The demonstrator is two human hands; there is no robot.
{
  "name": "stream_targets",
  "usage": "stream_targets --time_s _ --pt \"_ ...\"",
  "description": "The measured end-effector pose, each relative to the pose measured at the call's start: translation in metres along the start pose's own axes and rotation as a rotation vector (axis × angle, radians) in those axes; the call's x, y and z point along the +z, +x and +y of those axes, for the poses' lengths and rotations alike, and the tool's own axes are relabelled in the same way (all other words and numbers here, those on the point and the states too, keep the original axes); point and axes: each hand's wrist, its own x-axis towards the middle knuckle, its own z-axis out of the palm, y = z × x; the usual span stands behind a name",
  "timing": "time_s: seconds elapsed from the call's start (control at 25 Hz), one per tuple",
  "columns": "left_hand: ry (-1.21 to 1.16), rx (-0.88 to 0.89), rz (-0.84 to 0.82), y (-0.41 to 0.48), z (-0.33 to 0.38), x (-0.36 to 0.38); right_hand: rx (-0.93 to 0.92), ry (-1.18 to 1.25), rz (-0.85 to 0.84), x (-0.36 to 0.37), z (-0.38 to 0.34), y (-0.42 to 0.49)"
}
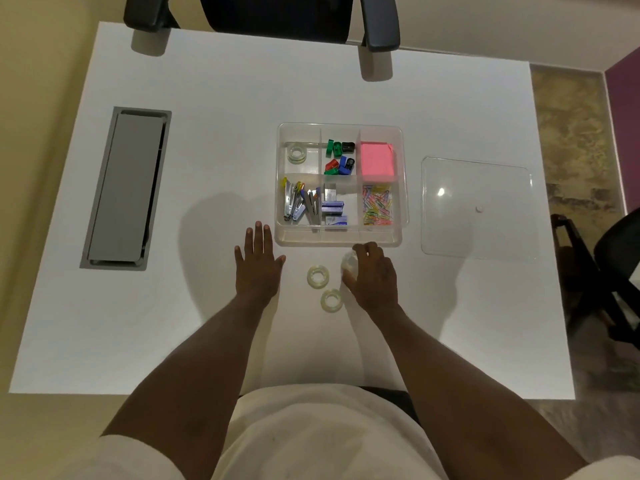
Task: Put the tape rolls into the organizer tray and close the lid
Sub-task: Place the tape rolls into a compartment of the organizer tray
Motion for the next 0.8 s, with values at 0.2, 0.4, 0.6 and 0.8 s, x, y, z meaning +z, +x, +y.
stream_targets --time_s 0.2,0.4,0.6,0.8 --pt "-0.025 -0.023 0.003 -0.002 0.003 0.003 -0.167 0.076 0.115 -0.022 -0.024 0.029" --pt "-0.011 -0.017 0.044 -0.004 0.003 0.004 -0.228 0.138 0.101 -0.046 -0.058 0.102" --pt "0.038 -0.016 0.106 -0.004 0.0 0.011 -0.235 0.155 0.041 -0.054 -0.082 0.183" --pt "0.053 -0.022 0.113 -0.004 0.001 0.015 -0.204 -0.1 -0.05 -0.049 -0.108 0.24"
